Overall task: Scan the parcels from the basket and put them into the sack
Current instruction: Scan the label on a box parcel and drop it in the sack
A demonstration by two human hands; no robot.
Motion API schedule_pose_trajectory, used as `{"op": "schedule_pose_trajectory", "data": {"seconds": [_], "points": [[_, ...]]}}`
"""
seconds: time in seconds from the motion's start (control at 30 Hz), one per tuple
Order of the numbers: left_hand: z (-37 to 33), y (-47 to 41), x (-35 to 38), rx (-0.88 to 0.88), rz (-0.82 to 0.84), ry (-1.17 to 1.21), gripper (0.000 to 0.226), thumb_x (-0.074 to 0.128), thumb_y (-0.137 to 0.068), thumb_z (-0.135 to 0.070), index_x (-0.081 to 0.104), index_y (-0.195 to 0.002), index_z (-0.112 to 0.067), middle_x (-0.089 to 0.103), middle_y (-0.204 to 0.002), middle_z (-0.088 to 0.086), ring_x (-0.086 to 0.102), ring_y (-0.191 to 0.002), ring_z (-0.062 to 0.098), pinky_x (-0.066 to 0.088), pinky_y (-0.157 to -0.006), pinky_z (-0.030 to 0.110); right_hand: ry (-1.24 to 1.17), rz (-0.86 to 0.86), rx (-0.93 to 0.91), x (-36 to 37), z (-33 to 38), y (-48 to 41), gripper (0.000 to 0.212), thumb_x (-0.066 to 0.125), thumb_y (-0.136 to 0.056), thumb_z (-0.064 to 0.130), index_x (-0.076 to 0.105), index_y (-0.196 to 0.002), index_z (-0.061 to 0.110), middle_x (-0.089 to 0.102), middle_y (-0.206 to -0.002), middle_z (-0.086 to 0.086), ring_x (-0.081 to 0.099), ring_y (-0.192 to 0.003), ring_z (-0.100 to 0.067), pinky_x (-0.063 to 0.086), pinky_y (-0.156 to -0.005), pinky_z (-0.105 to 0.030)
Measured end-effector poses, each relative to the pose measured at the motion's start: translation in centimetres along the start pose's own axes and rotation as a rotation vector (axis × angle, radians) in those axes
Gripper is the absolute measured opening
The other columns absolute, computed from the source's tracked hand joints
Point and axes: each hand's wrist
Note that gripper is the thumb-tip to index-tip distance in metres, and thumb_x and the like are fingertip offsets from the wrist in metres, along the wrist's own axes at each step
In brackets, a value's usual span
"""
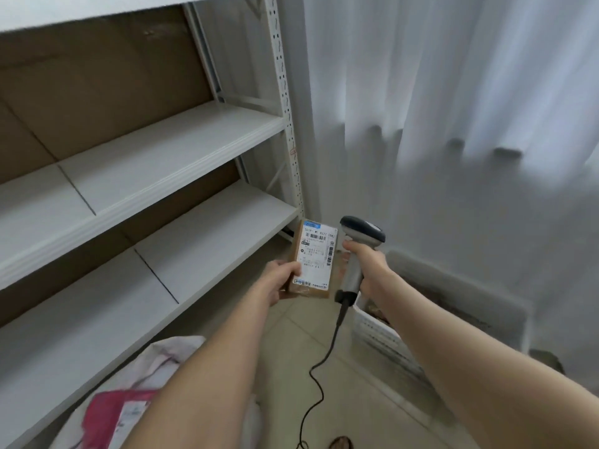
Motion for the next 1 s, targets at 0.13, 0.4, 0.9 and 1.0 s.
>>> {"op": "schedule_pose_trajectory", "data": {"seconds": [0.13,0.4,0.9,1.0], "points": [[3.3,2.8,-6.5,-0.019,-0.069,0.029,0.039,0.049,-0.080,0.002,0.056,-0.116,-0.009,0.070,-0.103,0.011,0.069,-0.088,0.024,0.059,-0.073,0.038,0.057,0.117,0.069,5.2,-4.3,3.0,0.033,0.070,-0.085,0.012,0.059,-0.115,0.003,0.067,-0.098,-0.016,0.065,-0.076,-0.029,0.055,-0.064,-0.038],[9.1,6.2,-19.8,-0.074,-0.228,0.082,0.038,0.048,-0.072,0.000,0.063,-0.106,-0.009,0.071,-0.087,0.009,0.067,-0.073,0.024,0.059,-0.074,0.042,0.144,0.231,0.179,15.5,-13.0,7.2,0.036,0.072,-0.085,0.016,0.059,-0.115,0.002,0.065,-0.106,-0.016,0.064,-0.079,-0.031,0.054,-0.065,-0.039],[29.1,1.0,-37.9,-0.215,-0.455,-0.459,0.051,0.067,-0.085,-0.009,0.046,-0.131,-0.012,0.061,-0.123,0.010,0.063,-0.102,0.028,0.051,-0.072,0.032,0.154,0.081,0.480,22.7,-35.0,6.6,0.042,0.072,-0.086,0.020,0.055,-0.121,0.006,0.054,-0.108,-0.014,0.059,-0.095,-0.031,0.056,-0.062,-0.039],[33.4,-0.7,-37.2,-0.322,-0.431,-0.548,0.057,0.059,-0.087,-0.005,0.039,-0.139,-0.017,0.053,-0.131,0.014,0.060,-0.109,0.031,0.048,-0.087,0.035,0.161,0.026,0.527,21.4,-37.5,5.3,0.042,0.073,-0.086,0.021,0.055,-0.120,0.005,0.055,-0.108,-0.014,0.059,-0.092,-0.029,0.057,-0.063,-0.039]]}}
Point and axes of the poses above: each hand's wrist, its own y-axis away from the middle knuckle, its own x-axis out of the palm, z = x × y
